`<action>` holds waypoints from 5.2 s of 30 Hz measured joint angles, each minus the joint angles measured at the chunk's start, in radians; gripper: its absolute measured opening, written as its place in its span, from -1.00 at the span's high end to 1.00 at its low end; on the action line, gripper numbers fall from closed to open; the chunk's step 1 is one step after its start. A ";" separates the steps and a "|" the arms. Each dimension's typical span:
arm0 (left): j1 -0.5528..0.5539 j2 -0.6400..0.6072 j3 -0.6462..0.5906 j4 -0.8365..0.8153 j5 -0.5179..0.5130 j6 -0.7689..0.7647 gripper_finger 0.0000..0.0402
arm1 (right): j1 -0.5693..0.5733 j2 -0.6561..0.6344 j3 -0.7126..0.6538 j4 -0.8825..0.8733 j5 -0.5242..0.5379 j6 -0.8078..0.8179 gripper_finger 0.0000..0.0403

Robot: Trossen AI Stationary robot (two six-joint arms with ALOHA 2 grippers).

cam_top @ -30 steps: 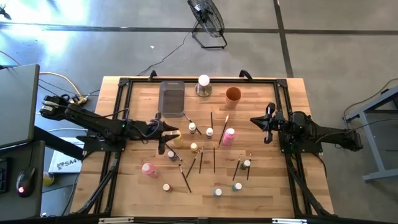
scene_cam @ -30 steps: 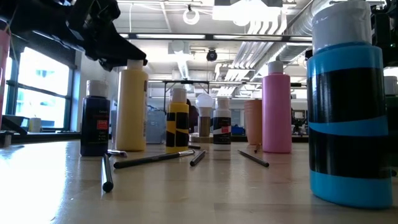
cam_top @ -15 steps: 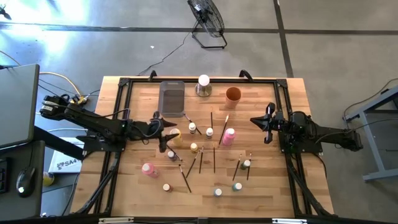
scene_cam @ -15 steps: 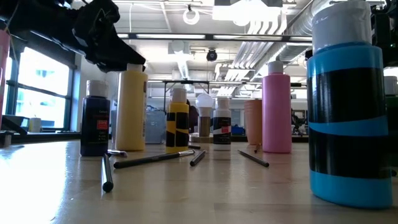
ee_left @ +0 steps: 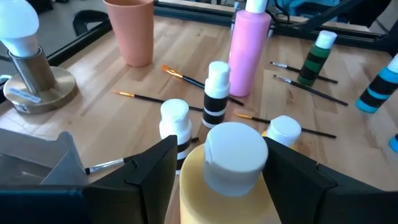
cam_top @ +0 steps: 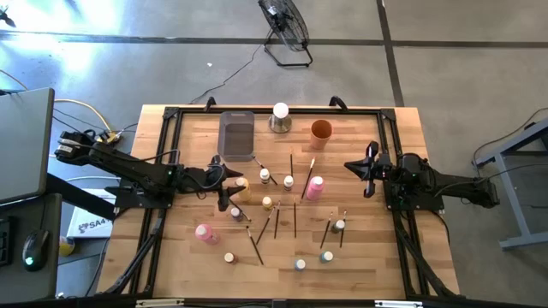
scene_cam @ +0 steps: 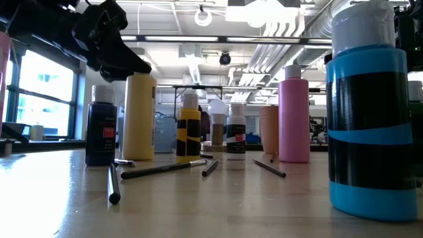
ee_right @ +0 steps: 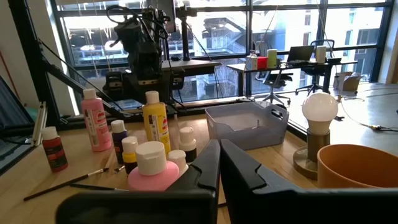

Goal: Pick & Place Paint Supplies
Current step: Put the large yellow paint bottle into the gray bin

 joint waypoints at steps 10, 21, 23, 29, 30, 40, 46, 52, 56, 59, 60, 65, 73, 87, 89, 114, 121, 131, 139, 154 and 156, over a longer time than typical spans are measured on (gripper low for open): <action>0.000 0.060 0.003 0.048 0.008 -0.024 -0.10 | 0.000 0.000 0.000 -0.002 0.000 0.000 0.98; 0.000 0.064 0.003 0.056 0.032 -0.019 0.19 | 0.000 0.000 0.000 -0.003 0.000 0.000 0.98; 0.000 0.064 0.003 0.056 0.032 -0.019 0.28 | 0.000 0.000 0.000 -0.003 0.000 0.000 0.98; 0.000 0.065 0.002 0.062 0.032 0.001 0.40 | 0.000 0.000 0.000 -0.003 0.000 0.000 0.98; 0.000 0.065 0.001 0.064 0.034 0.004 0.40 | 0.000 0.000 0.000 -0.003 0.000 0.000 0.98; 0.000 0.066 0.000 0.073 0.035 0.004 0.40 | 0.000 0.000 0.000 -0.004 0.000 0.000 0.98; 0.000 0.066 0.000 0.076 0.036 0.004 0.41 | 0.000 0.000 0.000 -0.004 0.000 0.000 0.98; 0.000 0.047 -0.002 0.073 0.043 0.003 0.39 | 0.000 0.000 0.000 -0.004 0.000 0.000 0.98; 0.000 0.010 -0.003 0.055 0.049 0.002 0.39 | 0.000 0.000 0.000 -0.004 0.000 0.000 0.98; 0.000 -0.022 0.038 -0.029 0.042 0.000 0.39 | 0.000 0.000 0.000 -0.004 0.000 0.000 0.98; 0.000 -0.027 0.064 -0.074 0.031 0.001 0.39 | 0.000 0.000 0.000 -0.004 0.000 0.000 0.98; 0.001 -0.027 0.239 -0.319 -0.016 0.026 0.38 | 0.000 0.000 0.000 -0.004 0.000 0.000 0.98; 0.014 -0.028 0.501 -0.543 -0.251 0.171 0.38 | 0.000 0.000 0.000 -0.003 0.000 0.000 0.98; 0.594 -0.036 0.512 -0.513 0.217 0.286 0.41 | 0.000 0.000 0.000 -0.004 0.000 0.000 0.98; 0.671 -0.033 0.481 -0.458 0.275 0.286 0.41 | 0.000 0.000 0.000 -0.003 0.000 0.000 0.98; 1.060 0.091 0.162 0.025 0.581 0.227 0.39 | 0.000 0.000 0.000 -0.003 0.004 0.000 0.98; 1.061 0.213 0.163 0.115 0.576 0.206 0.39 | 0.000 0.000 0.000 -0.003 0.004 0.000 0.98; 1.060 0.300 0.167 0.187 0.558 0.202 0.39 | 0.000 0.000 0.000 -0.004 0.004 0.000 0.98; 1.060 0.300 0.166 0.180 0.572 0.206 0.39 | 0.000 0.000 0.000 -0.003 0.004 0.000 0.98; 1.060 0.300 0.165 0.176 0.574 0.203 0.29 | 0.000 0.000 0.000 -0.003 0.004 0.000 0.98; 1.060 0.300 0.165 0.177 0.575 0.203 0.18 | 0.000 0.000 0.000 -0.004 0.004 0.000 0.98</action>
